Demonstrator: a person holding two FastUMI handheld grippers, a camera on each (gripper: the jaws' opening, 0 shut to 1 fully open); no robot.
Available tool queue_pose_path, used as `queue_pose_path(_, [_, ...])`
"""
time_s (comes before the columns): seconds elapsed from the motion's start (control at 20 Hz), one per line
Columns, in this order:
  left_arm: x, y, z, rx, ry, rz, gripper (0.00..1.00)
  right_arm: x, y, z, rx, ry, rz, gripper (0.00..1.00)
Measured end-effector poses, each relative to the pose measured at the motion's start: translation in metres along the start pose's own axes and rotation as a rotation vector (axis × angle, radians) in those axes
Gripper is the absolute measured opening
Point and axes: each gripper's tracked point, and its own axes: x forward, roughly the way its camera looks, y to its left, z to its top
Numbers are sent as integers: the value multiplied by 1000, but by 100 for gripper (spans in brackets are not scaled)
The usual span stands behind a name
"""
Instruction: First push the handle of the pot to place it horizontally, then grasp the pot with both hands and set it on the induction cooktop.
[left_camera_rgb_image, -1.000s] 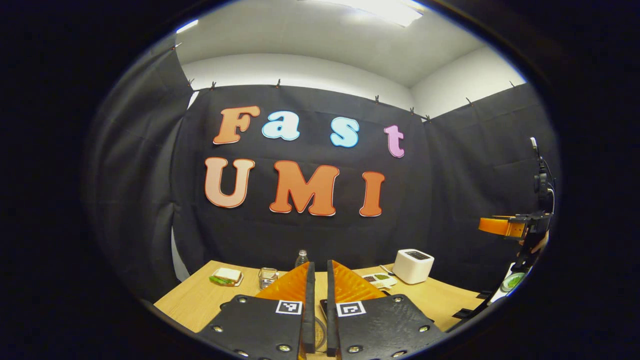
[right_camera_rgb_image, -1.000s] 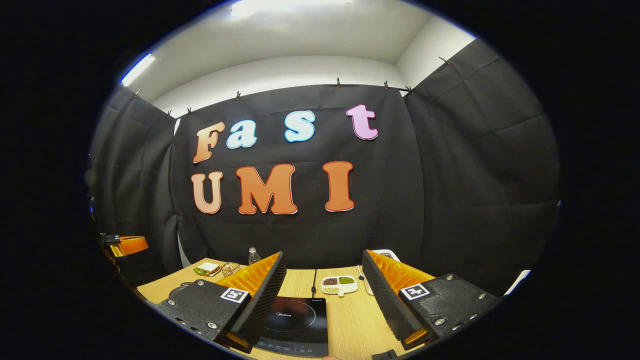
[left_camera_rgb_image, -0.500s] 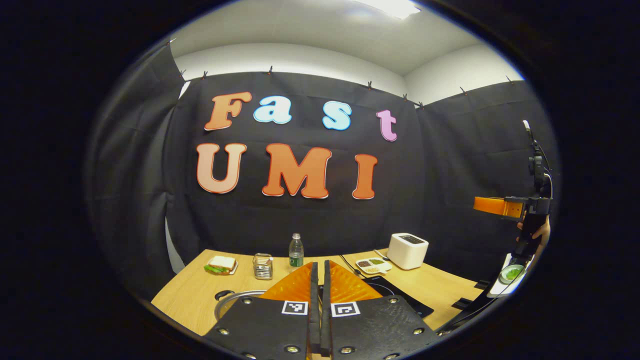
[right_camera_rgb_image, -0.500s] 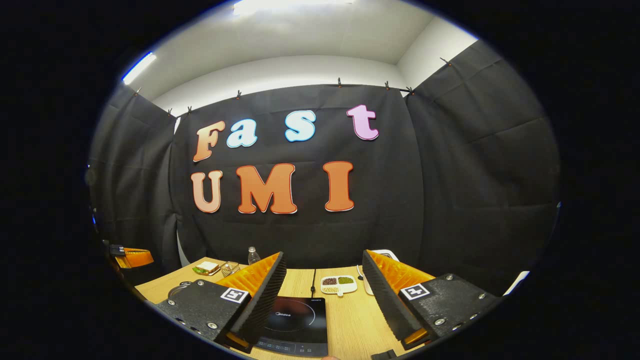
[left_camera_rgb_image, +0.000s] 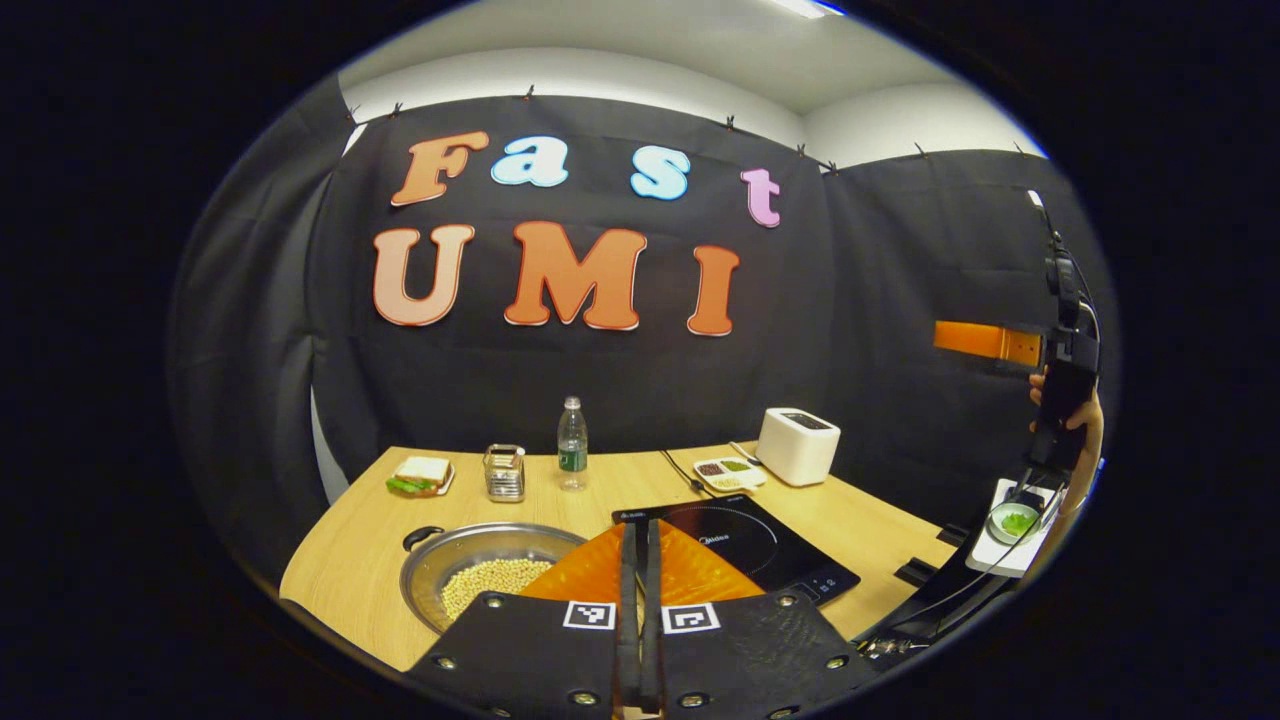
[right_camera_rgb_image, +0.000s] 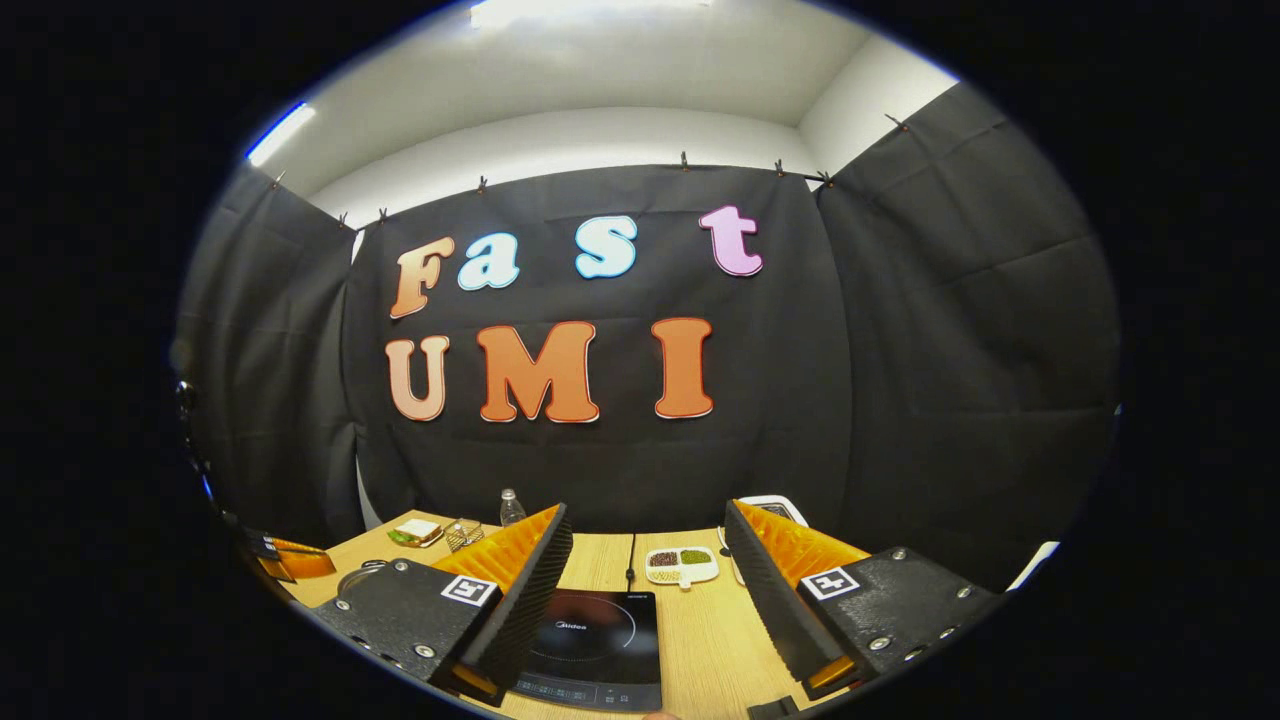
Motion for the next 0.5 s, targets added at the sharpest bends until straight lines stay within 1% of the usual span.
queue_pose_path(0.2, [8, -6, -41, 23, 103, -18, 2, 3, 4, -8, 6, 17, 13, 95])
queue_pose_path(0.5, [11, -19, -87, 2, 214, -62, 2, 5, 8, -18, 22, 39, 27, 95])
